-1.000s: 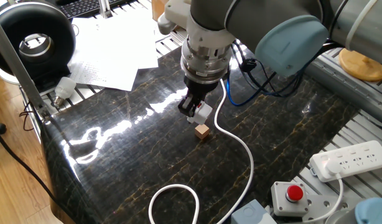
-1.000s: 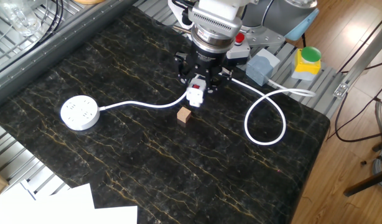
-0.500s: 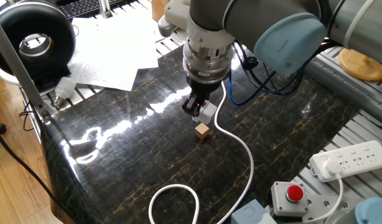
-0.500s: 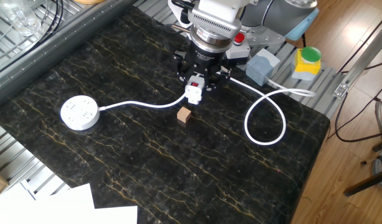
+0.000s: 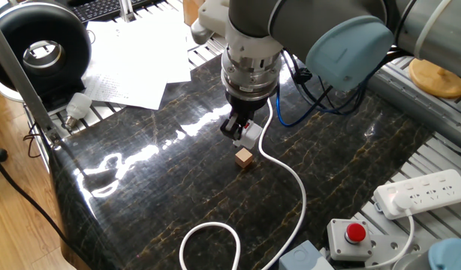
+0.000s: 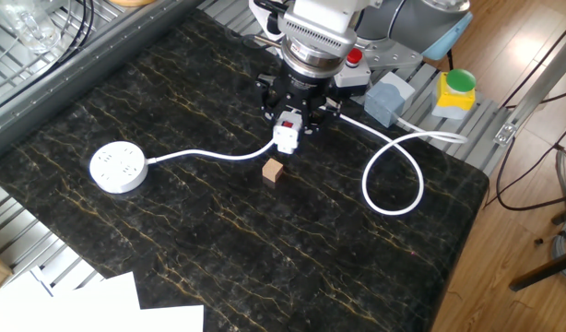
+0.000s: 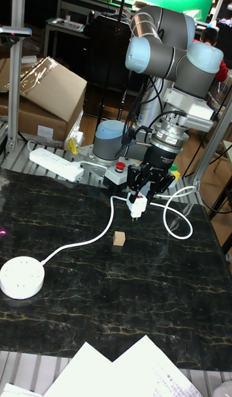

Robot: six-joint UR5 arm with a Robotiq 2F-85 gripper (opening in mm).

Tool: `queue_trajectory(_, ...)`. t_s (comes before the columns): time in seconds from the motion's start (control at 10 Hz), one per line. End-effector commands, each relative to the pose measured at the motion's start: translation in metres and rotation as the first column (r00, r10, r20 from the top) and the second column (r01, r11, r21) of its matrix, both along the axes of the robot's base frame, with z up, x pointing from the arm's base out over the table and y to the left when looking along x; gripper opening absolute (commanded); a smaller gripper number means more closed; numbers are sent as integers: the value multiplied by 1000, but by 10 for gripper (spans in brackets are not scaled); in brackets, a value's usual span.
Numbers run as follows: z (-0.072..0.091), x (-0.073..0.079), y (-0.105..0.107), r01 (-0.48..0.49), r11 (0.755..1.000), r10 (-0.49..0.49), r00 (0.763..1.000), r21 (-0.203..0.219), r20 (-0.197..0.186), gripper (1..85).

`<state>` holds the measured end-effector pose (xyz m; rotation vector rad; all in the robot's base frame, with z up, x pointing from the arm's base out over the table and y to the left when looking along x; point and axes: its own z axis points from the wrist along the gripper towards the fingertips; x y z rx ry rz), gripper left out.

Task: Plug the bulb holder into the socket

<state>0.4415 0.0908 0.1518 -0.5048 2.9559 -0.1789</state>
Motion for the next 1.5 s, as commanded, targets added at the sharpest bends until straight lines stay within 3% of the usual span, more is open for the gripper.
queue_trajectory(0.0,0,-2,10,-27,999,28,1000,39,-12,10)
queue_trajectory(0.3,0,-2,9,-15,999,15,1000,36,-9,10)
queue_trajectory(0.6,2,3,-3,25,1000,-25,1000,-6,14,10)
queue_trajectory(1.1,2,8,2,45,999,-46,998,17,34,10)
queue_trajectory(1.4,-1,24,-18,-1,999,0,1000,36,26,10)
